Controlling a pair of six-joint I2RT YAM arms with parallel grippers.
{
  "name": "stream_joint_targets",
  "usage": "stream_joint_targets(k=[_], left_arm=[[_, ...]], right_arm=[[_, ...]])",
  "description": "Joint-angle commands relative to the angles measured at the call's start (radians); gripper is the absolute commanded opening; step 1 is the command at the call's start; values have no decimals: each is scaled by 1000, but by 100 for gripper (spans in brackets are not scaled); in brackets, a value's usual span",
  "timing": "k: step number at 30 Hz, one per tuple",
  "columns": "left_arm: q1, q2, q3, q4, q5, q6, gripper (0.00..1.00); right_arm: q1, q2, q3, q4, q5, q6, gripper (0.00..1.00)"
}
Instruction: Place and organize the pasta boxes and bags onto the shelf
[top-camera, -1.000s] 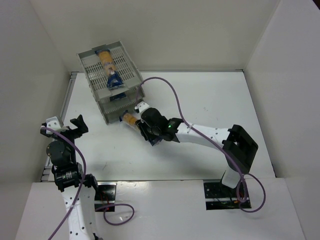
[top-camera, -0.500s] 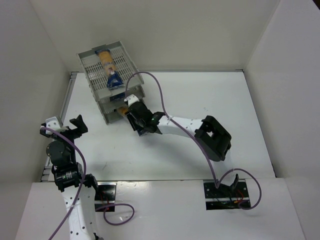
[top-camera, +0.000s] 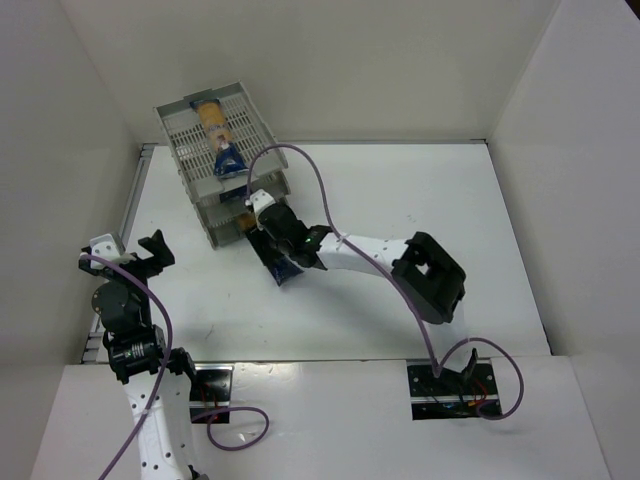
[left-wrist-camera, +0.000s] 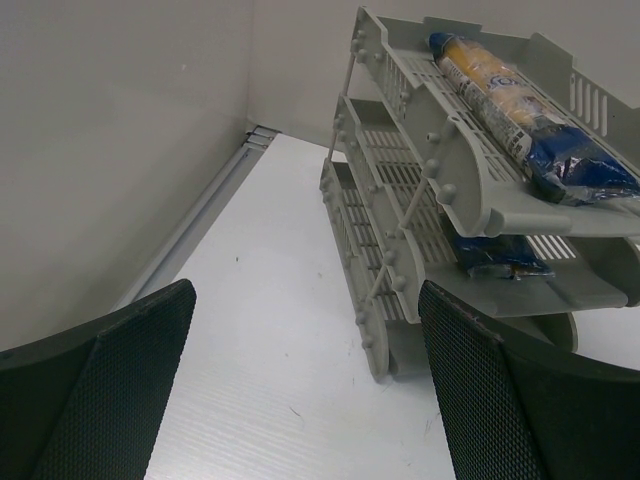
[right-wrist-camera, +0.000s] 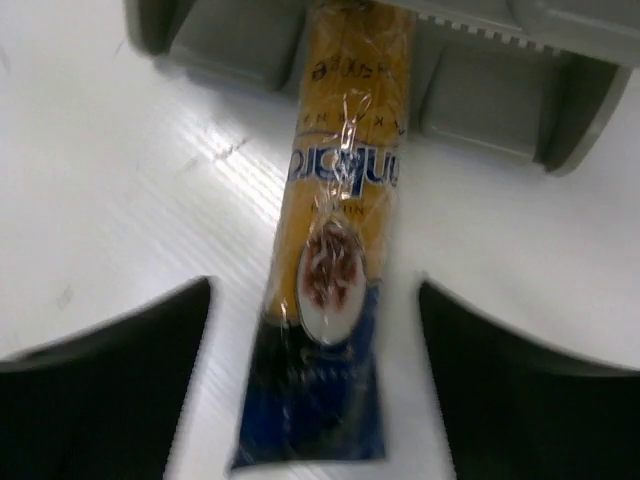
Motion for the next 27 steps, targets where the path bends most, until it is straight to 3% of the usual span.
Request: stream_joint_targets(k=[1, 3, 5, 7, 12, 16, 22, 23, 24, 27], left_arm=[[6, -9, 0, 33, -3, 17, 99], [6, -9, 0, 33, 6, 17, 99], [6, -9, 0, 42, 6, 17, 99], [6, -9, 0, 42, 6, 17, 99], [6, -9, 0, 42, 15, 17, 99], [6, 0, 0, 42, 15, 17, 99], [6, 10, 0, 42, 15, 17, 99], [6, 10, 0, 42, 15, 17, 99], [6, 10, 0, 42, 15, 17, 99], [6, 20, 0, 42, 15, 17, 99]], right_arm=[[-1, -183, -79, 45, -113, -151, 63], [-12, -226, -149, -21, -186, -323, 27], [-21, -251, -186, -119, -364, -509, 2], [-21, -265, -240, -287, -519, -671, 0], [8, -227, -306, -310, -469, -851, 0], [-3, -153, -254, -242, -424, -911, 0], [-23, 40, -44, -164, -403, -858, 0], [-23, 69, -16, -124, -363, -791, 0], [-23, 97, 34, -6, -216, -752, 0], [-23, 186, 125, 240, 38, -701, 0]])
